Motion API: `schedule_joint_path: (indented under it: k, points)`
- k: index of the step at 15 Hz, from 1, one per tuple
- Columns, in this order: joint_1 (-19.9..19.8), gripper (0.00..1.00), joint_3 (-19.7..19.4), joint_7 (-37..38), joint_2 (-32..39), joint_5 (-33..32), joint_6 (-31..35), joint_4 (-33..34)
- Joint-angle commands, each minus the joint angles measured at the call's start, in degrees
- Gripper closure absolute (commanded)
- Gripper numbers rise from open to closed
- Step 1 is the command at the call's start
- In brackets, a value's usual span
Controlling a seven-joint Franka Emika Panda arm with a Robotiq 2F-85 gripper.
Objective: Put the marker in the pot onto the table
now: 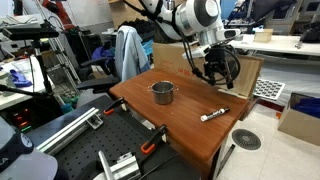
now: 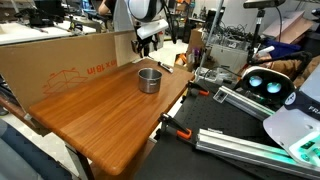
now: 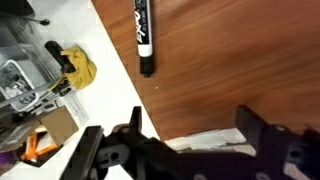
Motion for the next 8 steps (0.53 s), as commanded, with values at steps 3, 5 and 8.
schedule_joint_path:
  k: [3, 5, 8]
  points:
    - [-4.38, 0.00, 5.00, -7.86, -14.96, 5.38, 5.67, -13.24]
    - [-5.95, 0.00, 6.40, -11.02, -20.29, 8.48, 6.54, -17.56]
    - [-8.42, 0.00, 8.44, -16.84, -27.52, 14.86, 5.65, -22.70]
